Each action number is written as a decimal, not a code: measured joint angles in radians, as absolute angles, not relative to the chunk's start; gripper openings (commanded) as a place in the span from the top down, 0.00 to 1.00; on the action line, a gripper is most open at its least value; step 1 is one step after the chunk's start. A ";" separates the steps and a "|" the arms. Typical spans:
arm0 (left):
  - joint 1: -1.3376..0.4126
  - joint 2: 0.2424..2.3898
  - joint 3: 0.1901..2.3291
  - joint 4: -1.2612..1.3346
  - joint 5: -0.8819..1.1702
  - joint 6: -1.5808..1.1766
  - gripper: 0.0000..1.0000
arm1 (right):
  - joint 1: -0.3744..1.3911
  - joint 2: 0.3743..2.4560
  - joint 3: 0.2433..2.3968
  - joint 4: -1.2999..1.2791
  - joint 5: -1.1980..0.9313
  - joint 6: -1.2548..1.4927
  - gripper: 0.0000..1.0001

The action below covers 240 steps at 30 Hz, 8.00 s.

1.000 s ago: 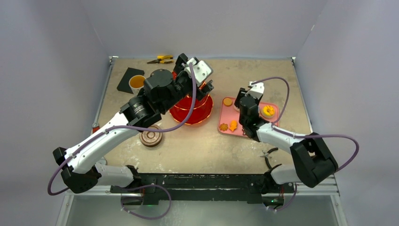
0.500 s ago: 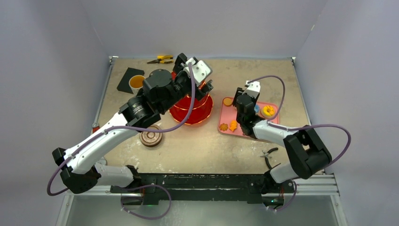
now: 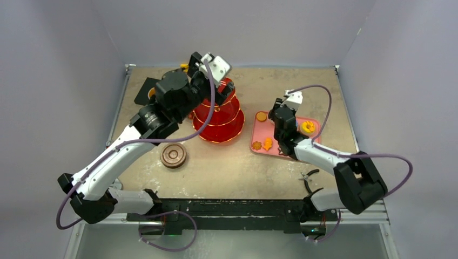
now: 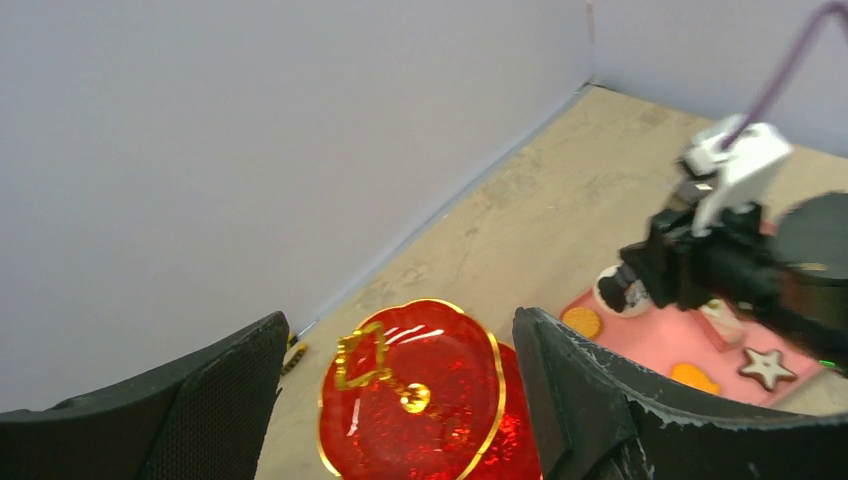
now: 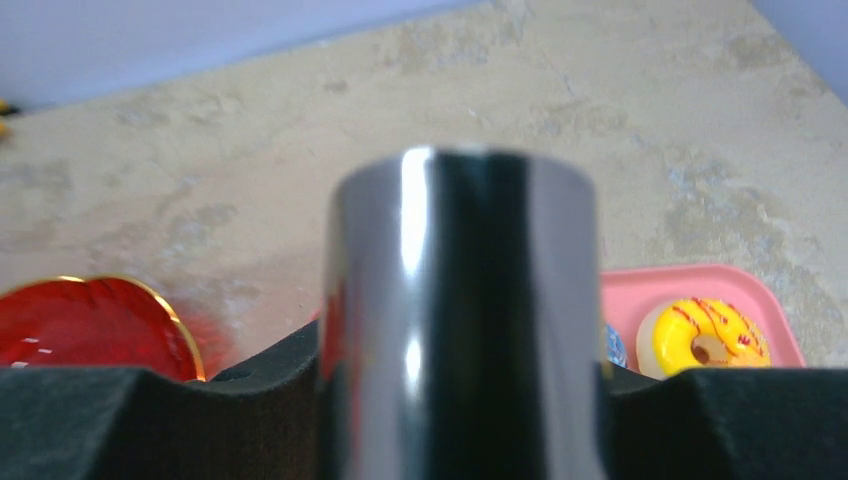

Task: Serve the afternoon tea
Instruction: Pick up the desert from the tray, then place the desert on the desert table, then pick up the desert from the tray.

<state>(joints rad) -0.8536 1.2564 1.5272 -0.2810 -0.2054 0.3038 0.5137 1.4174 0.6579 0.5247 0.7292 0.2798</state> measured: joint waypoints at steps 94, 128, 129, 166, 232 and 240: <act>-0.543 1.349 1.629 -0.393 -0.141 0.183 0.19 | 0.766 1.444 0.665 0.743 0.441 0.324 0.59; -0.543 1.350 1.648 -0.409 -0.114 0.178 0.19 | 0.561 0.980 0.630 -0.017 0.758 0.604 0.65; -0.543 1.350 1.648 -0.409 -0.113 0.176 0.19 | 0.561 0.974 0.630 -0.036 0.769 0.612 0.65; -0.543 1.350 1.648 -0.410 -0.105 0.175 0.19 | 0.561 1.092 0.612 0.075 0.967 0.563 0.56; -0.543 1.350 1.665 -0.413 -0.105 0.175 0.19 | 0.587 1.021 0.822 0.093 0.786 0.495 0.95; -0.543 1.350 1.667 -0.414 -0.105 0.175 0.19 | 0.671 1.173 1.017 0.202 0.697 0.478 0.95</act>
<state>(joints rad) -0.5434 1.3499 1.6669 -0.4137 -0.1047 0.1745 0.6712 1.1732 1.0172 0.2016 0.6968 0.4778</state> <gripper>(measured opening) 0.814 0.180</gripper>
